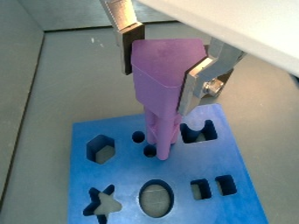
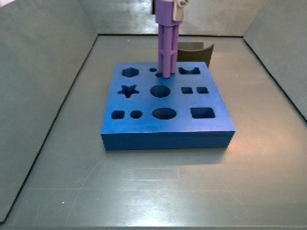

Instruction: Insert the 3 prong object.

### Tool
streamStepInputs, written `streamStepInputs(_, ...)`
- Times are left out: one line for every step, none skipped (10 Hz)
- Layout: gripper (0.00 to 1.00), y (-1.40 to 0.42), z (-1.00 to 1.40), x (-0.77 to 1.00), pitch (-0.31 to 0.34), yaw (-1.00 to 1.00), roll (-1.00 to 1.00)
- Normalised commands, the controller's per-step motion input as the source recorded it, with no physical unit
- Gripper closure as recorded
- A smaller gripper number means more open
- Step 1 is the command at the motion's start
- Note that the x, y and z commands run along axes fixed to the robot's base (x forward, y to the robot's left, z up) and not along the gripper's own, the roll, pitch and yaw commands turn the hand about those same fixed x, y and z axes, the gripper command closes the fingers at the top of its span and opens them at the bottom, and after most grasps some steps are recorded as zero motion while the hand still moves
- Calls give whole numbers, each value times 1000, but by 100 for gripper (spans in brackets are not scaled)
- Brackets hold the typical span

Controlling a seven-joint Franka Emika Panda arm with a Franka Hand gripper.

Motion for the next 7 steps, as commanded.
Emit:
streamStepInputs(100, 20, 0, 0, 0, 0, 0)
streamStepInputs(100, 223, -77, -89, 0, 0, 59)
streamStepInputs(100, 249, -97, -151, 0, 0, 133)
streamStepInputs(100, 177, -126, -234, 0, 0, 167)
streamStepInputs(100, 0, -146, -160, 0, 97, 171)
streamStepInputs(100, -114, -140, -9, -4, 237, 66)
streamStepInputs(100, -291, -63, 0, 0, 314, 84)
